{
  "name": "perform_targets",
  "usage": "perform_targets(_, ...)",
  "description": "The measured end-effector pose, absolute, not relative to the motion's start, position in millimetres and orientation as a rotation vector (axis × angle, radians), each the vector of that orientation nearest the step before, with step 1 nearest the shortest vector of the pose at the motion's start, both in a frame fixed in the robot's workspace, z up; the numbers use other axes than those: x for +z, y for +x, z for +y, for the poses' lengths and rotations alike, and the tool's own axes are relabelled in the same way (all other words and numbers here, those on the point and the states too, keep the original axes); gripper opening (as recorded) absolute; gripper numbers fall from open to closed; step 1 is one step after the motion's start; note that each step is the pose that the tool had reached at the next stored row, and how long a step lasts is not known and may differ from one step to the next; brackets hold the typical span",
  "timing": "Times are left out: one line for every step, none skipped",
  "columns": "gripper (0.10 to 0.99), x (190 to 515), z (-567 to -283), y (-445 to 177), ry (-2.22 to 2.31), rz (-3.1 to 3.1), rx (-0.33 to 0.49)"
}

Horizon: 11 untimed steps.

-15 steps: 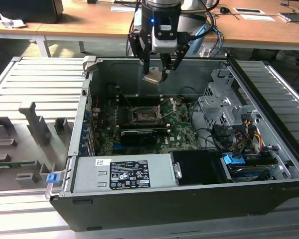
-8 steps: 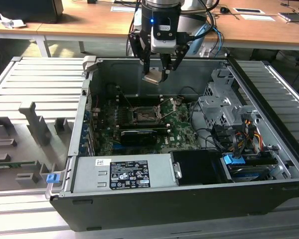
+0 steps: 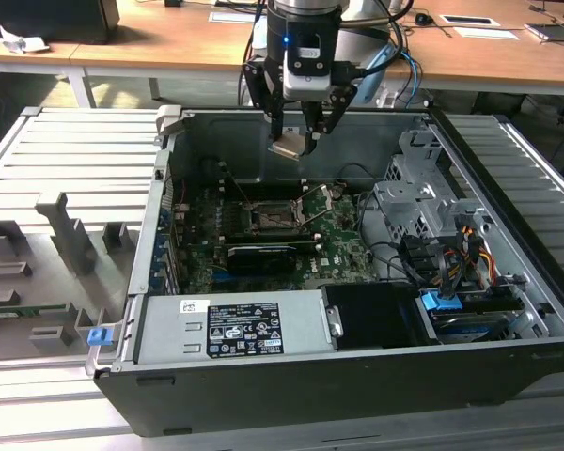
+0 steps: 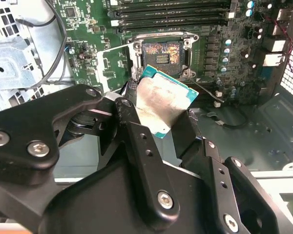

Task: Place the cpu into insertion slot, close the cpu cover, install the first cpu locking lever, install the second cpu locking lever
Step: 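Place the cpu into insertion slot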

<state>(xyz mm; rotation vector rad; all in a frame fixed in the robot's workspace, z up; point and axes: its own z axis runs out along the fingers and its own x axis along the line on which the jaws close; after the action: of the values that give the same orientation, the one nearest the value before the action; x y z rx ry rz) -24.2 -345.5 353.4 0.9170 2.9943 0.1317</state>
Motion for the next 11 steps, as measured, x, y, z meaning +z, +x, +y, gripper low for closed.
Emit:
perform_targets(0.525,353.4,-345.5,-24.2,0.921,2.993,0.132)
perform_targets(0.525,353.3,-345.5,-24.2,0.926,2.991,0.132)
perform_targets(0.525,353.2,-345.5,-24.3,0.932,2.989,0.132)
perform_targets(0.525,353.2,-345.5,-24.2,0.936,2.988,0.132)
perform_targets(0.525,353.0,-345.5,-24.2,0.941,2.986,0.132)
perform_targets(0.525,352.4,-345.5,-24.2,0.955,2.981,0.132)
perform_targets(0.525,351.9,-345.5,-24.2,0.958,2.980,0.132)
perform_targets(0.525,351.4,-345.5,-24.3,0.960,2.980,0.131)
perform_targets(0.525,351.0,-345.5,-24.3,0.961,2.980,0.131)
perform_targets(0.525,350.6,-345.5,-24.3,0.962,2.980,0.131)
perform_targets(0.525,350.3,-345.5,-24.3,0.962,2.980,0.131)
